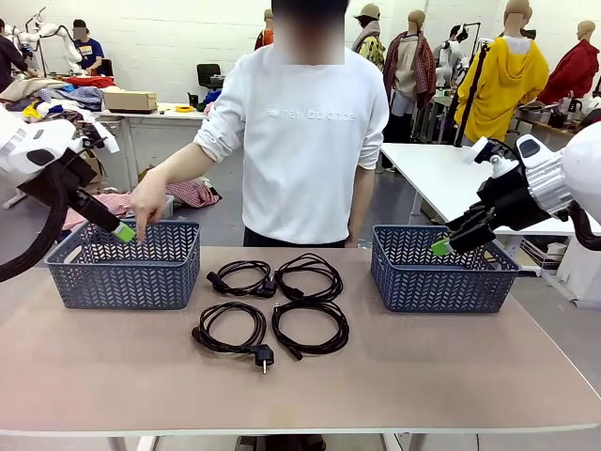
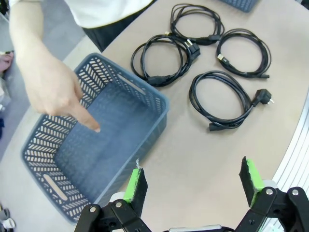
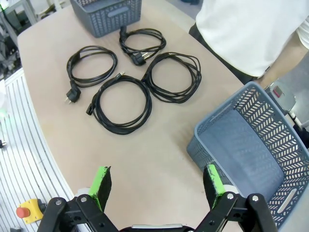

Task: Organize the cables according to human instructions.
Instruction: Pick up a bundle of cables and place it in the basket indicated by the human.

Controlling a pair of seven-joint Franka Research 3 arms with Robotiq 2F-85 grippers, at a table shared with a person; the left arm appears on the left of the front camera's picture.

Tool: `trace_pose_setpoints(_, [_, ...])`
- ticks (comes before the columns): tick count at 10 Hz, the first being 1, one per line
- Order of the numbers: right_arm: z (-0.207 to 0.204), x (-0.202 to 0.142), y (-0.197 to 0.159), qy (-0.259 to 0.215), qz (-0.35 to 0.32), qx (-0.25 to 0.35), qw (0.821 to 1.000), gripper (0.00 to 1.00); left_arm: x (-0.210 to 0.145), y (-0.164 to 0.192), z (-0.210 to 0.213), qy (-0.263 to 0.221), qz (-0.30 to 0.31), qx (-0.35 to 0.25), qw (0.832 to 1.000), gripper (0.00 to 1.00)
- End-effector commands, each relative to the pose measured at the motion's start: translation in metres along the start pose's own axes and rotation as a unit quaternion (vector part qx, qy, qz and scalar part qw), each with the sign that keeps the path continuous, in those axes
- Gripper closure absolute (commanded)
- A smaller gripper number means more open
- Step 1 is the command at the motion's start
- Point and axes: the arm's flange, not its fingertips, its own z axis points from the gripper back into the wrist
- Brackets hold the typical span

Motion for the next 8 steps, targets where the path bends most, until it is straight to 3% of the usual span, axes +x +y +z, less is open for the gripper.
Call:
trace_pose_setpoints(1, [-0.001,0.000,-0.002,-0.006,0.005,0.005,1.000,0.00,0.018,-0.008,-0.014,0.019,-0.055,-0.012,0.998,0.00])
trace_pose_setpoints(4, [-0.001,0.000,-0.002,-0.006,0.005,0.005,1.000,0.00,0.055,-0.046,-0.057,0.085,-0.165,-0.038,0.982,0.00])
trace_pose_setpoints(8, [-0.001,0.000,-0.002,-0.006,0.005,0.005,1.000,0.00,0.063,-0.114,-0.140,0.168,-0.291,-0.057,0.940,0.00])
